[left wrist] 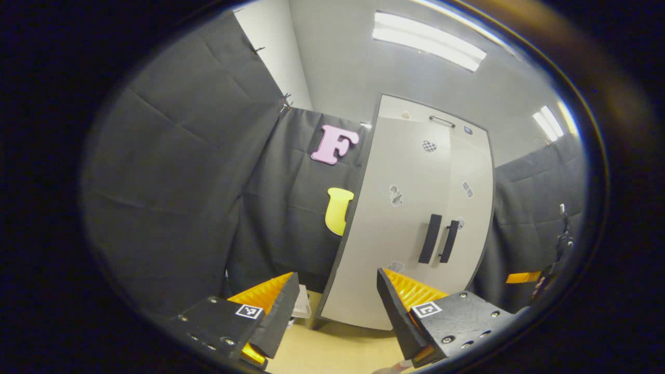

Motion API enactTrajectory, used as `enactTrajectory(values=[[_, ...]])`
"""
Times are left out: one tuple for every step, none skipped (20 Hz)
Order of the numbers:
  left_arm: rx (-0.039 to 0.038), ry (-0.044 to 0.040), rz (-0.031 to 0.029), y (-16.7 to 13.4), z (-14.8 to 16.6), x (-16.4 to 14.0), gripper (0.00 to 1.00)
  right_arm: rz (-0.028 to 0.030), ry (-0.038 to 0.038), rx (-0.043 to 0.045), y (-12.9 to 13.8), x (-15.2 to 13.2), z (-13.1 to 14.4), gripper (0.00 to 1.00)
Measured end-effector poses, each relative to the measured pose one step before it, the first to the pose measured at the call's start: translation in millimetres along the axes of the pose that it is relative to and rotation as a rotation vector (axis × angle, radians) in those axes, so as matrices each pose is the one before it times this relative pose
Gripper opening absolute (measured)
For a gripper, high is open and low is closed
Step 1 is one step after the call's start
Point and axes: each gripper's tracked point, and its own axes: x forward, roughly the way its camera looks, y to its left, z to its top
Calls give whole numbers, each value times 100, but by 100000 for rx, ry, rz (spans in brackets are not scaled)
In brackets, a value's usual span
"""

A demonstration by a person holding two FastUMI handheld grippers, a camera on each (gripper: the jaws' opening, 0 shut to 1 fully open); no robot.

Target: Grasp the bottle in the cabinet with the left hand and place it on the coaster, then close the right door with the right hand and the left door with the left hand.

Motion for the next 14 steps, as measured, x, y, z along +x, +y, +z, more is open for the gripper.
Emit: enactTrajectory(values=[[1325,368,513,-115,-206,330,88,233,280,-292,117,9,114,96],[1485,360,826,-84,-299,411,88,345,287,-359,127,59,183,96],[1577,378,706,-107,-293,362,88,440,526,-632,148,16,53,96],[2084,601,1364,51,-519,123,88,468,580,-997,127,61,85,96],[2753,865,2253,212,-520,194,88,250,630,-1106,113,39,55,96],[2528,875,2220,167,-531,53,87,239,998,-841,28,96,47,96],[1681,1222,1129,-74,-495,248,87,224,1690,-183,16,-10,-249,96],[936,1664,242,-351,-776,269,87,238,1836,478,45,76,-165,96],[750,1890,-264,-327,-813,308,88,-49,1552,884,36,6,-111,96],[774,1807,27,-215,-882,441,88,-221,1175,1000,-117,-91,-77,96],[572,1309,-284,-224,-583,338,88,-391,1039,811,-64,-78,-135,96],[172,901,-678,-447,-513,263,88,-640,1138,590,-198,-73,-117,96],[63,562,-813,-389,-388,371,88,-630,1017,291,-272,-217,-230,96],[-31,373,-591,-367,-370,106,88,-718,582,119,-327,-215,-112,96]])
